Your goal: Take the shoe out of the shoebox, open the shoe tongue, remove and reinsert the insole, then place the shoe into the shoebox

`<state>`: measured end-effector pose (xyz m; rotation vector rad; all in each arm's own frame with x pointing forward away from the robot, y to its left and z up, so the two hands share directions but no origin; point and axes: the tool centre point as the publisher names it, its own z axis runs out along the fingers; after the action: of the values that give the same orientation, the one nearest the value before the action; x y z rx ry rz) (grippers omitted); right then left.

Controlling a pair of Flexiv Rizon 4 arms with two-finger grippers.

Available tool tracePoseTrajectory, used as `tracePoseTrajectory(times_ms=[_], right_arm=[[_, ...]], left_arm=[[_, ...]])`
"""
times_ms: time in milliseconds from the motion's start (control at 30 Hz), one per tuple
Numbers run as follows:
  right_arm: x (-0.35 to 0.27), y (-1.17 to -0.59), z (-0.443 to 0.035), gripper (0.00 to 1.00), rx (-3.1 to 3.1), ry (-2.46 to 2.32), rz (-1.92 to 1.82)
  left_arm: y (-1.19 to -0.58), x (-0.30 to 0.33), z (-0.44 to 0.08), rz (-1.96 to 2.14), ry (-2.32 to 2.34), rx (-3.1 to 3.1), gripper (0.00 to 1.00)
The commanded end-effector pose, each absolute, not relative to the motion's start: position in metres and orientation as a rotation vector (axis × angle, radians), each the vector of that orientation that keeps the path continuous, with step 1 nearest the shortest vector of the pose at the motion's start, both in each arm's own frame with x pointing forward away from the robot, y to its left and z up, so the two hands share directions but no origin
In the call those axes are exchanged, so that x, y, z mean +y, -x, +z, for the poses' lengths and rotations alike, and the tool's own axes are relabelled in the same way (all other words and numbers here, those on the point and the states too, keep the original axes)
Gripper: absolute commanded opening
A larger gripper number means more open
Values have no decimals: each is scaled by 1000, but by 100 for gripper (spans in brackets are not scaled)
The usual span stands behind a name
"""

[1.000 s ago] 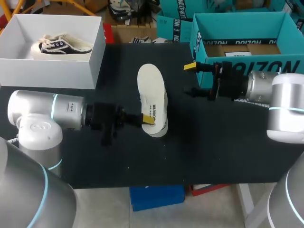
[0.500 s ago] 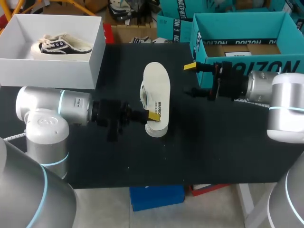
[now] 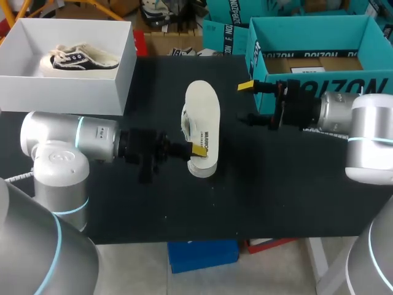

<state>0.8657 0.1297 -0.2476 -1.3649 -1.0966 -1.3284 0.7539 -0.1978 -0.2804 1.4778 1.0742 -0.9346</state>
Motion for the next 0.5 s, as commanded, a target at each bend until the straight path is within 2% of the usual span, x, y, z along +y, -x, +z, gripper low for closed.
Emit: tracePoseTrajectory(times_ms=[33,500], right_arm=[[131,-865,-248,100,-1097,1367,-1329],[152,-880,-247,100,-1239,1291,-1213]], left_arm=[[-753,-199,-281,-927,-1476,1076,0],[-753,-199,-281,-927,-1476,1076,0]])
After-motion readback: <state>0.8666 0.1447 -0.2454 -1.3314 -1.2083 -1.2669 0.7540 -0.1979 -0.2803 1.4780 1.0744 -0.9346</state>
